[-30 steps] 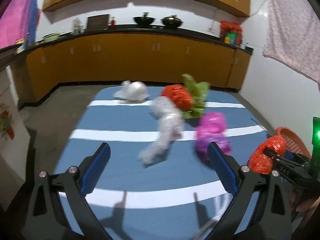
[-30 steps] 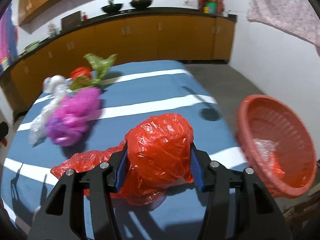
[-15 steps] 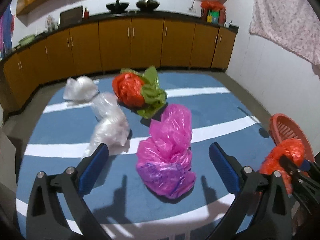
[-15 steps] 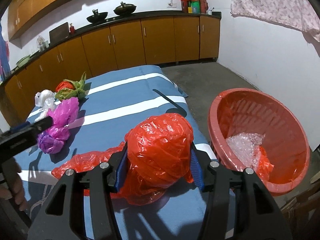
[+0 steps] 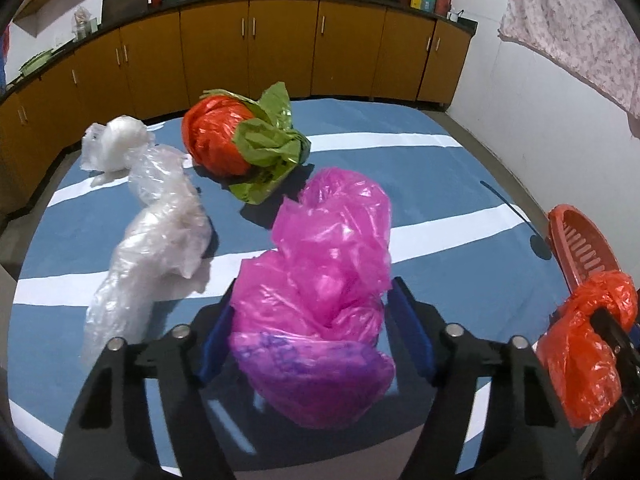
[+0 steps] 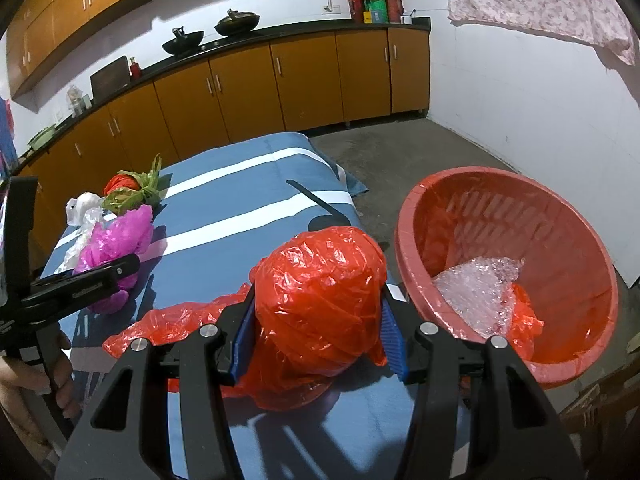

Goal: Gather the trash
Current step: 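Grasp the pink-purple bag with left tool while right tool holds the red bag, then carry the pink bag and red bag over the red basket with both tools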

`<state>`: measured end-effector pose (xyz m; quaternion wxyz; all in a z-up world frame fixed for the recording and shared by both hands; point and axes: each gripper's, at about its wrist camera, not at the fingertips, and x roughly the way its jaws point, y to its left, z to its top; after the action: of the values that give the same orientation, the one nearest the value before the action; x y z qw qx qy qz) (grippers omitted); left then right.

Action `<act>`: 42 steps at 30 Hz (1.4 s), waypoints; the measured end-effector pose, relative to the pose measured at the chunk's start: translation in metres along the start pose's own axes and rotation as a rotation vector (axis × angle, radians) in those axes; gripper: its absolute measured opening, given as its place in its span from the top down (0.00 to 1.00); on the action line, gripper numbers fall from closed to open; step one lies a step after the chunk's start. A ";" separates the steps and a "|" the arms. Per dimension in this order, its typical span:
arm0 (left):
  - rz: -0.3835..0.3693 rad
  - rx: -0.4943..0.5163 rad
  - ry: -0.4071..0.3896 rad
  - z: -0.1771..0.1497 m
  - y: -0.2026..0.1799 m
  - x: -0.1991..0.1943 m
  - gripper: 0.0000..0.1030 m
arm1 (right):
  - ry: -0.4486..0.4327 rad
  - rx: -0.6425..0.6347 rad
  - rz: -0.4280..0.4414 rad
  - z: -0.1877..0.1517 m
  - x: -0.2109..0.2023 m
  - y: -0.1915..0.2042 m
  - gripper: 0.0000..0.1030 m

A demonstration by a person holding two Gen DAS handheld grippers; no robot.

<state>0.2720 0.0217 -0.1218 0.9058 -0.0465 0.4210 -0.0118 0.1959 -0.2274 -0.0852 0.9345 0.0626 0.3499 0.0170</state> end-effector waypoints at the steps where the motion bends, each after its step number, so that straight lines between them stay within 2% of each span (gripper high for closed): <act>1: -0.003 0.000 0.003 0.000 -0.001 0.001 0.40 | -0.001 0.001 0.001 0.000 0.000 -0.001 0.48; 7: -0.013 0.008 -0.007 -0.001 -0.002 -0.002 0.48 | -0.006 0.004 0.007 -0.002 -0.005 -0.004 0.48; 14: -0.026 0.013 -0.051 0.000 -0.009 -0.024 0.48 | -0.042 0.005 0.008 0.001 -0.021 -0.008 0.48; 22: -0.079 0.041 -0.116 0.004 -0.032 -0.063 0.48 | -0.093 0.006 -0.015 0.006 -0.044 -0.017 0.48; 31: -0.136 0.093 -0.179 0.007 -0.069 -0.100 0.48 | -0.178 -0.008 -0.096 0.009 -0.077 -0.037 0.48; 42: -0.199 0.158 -0.214 0.007 -0.122 -0.123 0.48 | -0.266 -0.013 -0.234 0.013 -0.107 -0.072 0.48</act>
<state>0.2001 -0.0915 -0.0129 0.9406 -0.0176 0.3133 -0.1295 0.1232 -0.3083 -0.0150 0.9686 0.0172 0.2281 -0.0979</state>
